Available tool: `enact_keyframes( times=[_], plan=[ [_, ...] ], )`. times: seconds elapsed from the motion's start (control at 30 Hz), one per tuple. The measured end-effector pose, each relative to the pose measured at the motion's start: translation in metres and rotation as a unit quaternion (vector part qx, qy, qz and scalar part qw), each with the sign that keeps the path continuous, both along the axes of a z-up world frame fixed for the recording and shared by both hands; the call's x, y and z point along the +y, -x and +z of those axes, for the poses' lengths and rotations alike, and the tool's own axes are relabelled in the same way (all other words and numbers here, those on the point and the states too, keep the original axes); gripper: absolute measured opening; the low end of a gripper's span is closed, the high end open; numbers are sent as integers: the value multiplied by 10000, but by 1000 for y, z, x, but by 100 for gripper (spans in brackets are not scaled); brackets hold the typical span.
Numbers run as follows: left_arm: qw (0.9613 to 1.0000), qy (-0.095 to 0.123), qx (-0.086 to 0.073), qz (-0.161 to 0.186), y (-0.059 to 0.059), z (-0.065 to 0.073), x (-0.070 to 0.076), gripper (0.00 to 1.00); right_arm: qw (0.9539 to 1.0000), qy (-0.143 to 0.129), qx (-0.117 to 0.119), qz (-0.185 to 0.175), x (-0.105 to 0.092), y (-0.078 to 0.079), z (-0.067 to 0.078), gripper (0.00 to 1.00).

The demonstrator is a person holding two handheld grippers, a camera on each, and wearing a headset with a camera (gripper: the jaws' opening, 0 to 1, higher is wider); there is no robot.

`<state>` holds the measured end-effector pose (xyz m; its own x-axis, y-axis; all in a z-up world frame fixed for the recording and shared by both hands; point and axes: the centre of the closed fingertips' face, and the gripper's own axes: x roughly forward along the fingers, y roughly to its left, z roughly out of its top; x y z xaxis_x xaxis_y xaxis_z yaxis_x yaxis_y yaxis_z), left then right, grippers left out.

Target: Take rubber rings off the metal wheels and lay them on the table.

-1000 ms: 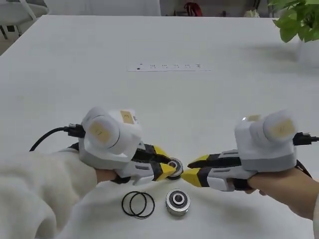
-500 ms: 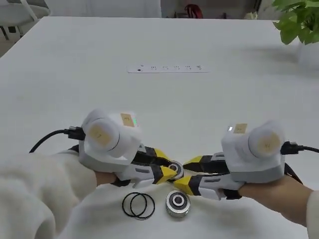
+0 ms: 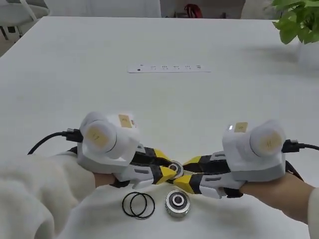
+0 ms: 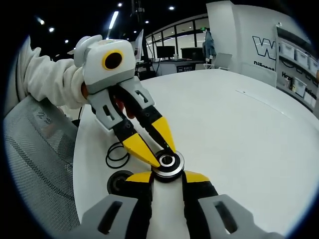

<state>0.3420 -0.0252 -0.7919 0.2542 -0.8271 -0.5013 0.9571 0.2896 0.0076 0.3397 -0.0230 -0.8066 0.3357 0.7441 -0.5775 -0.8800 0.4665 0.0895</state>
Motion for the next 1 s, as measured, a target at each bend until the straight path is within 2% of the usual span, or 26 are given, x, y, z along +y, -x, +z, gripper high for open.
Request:
enact_keyframes(
  times=[0.47,0.8,0.83,0.87,0.9,1.0],
  plan=[
    [10000,34,-19,36,0,0,0,14,9998,14,175,-49,-3,4,-1,15],
    [10000,32,-14,85,0,0,2,14,9998,61,173,-18,-4,5,-2,10],
    [10000,30,-9,85,0,0,2,14,9998,98,147,-15,-5,4,-2,8],
    [10000,34,1,72,1,0,2,14,9996,258,52,-103,-10,1,-4,2],
    [10000,39,-5,81,1,0,2,14,9998,116,144,-32,-5,4,-2,2],
    [10000,43,-12,83,1,0,3,14,9998,157,122,-42,-5,3,-2,2]
  ],
)
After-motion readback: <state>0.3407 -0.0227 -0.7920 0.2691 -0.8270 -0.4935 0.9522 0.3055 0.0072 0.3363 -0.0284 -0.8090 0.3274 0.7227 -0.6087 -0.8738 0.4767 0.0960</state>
